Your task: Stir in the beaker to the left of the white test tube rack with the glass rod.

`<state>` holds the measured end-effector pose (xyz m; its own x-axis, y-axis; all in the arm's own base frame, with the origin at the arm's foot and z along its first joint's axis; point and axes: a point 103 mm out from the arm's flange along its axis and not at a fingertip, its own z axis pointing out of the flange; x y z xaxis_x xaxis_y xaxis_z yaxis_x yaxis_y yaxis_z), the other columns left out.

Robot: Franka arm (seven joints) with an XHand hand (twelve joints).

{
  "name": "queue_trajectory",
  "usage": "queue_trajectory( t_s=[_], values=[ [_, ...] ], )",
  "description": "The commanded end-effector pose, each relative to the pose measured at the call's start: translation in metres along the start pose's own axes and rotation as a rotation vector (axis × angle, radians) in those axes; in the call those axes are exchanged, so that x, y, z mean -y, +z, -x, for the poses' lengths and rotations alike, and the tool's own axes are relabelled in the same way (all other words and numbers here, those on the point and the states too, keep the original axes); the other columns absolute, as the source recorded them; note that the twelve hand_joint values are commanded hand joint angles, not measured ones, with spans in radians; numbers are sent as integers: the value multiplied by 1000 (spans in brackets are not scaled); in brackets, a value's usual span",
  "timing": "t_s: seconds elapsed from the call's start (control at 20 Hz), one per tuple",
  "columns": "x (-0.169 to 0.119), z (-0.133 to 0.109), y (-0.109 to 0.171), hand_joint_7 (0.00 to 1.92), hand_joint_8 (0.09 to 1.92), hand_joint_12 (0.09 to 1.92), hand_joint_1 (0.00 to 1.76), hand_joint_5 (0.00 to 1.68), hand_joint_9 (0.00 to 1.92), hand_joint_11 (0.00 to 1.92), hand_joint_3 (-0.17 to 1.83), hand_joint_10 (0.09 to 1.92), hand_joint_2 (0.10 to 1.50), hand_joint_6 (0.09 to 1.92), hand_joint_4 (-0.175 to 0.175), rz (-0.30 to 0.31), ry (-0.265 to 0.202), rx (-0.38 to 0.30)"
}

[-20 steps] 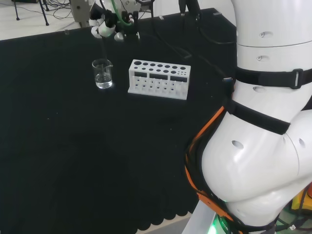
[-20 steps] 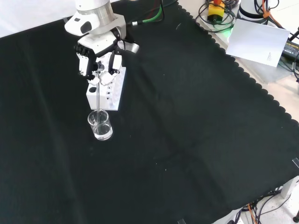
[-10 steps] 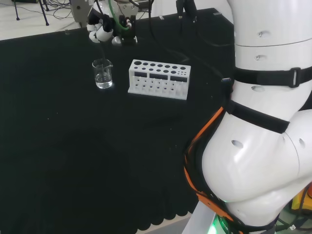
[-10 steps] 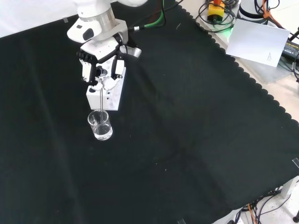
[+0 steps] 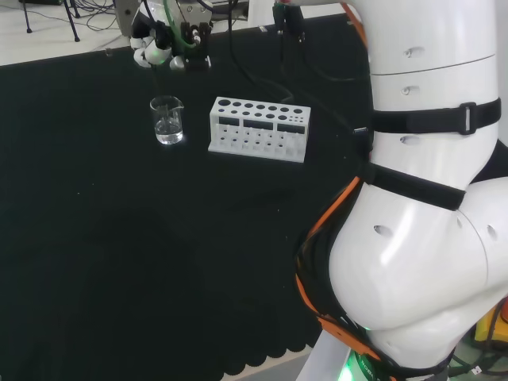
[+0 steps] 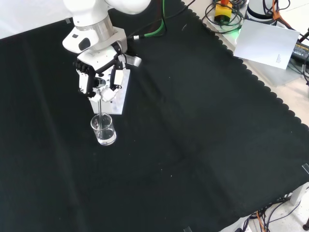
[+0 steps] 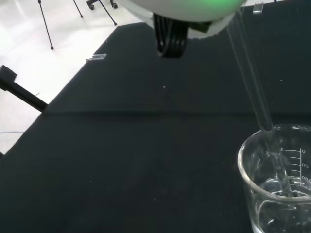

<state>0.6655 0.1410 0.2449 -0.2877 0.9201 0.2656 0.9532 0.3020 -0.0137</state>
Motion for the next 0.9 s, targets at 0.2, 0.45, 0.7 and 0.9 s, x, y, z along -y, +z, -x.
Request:
queue_trajectory(
  t_s=[0.2,0.45,0.7,0.9],
  values=[
    [8,24,-10,1112,1302,851,1295,999,1621,1677,792,1000,705,925,-175,4,39,15],
    [17,26,-15,1112,1303,853,1295,999,1621,1676,792,1001,705,925,-175,1,39,14],
    [29,2,-10,1111,1304,854,1295,998,1621,1676,791,1002,706,926,-175,5,10,26],
    [25,-15,-1,1111,1304,855,1295,998,1621,1676,791,1003,706,926,-175,-18,-4,24]
  ],
)
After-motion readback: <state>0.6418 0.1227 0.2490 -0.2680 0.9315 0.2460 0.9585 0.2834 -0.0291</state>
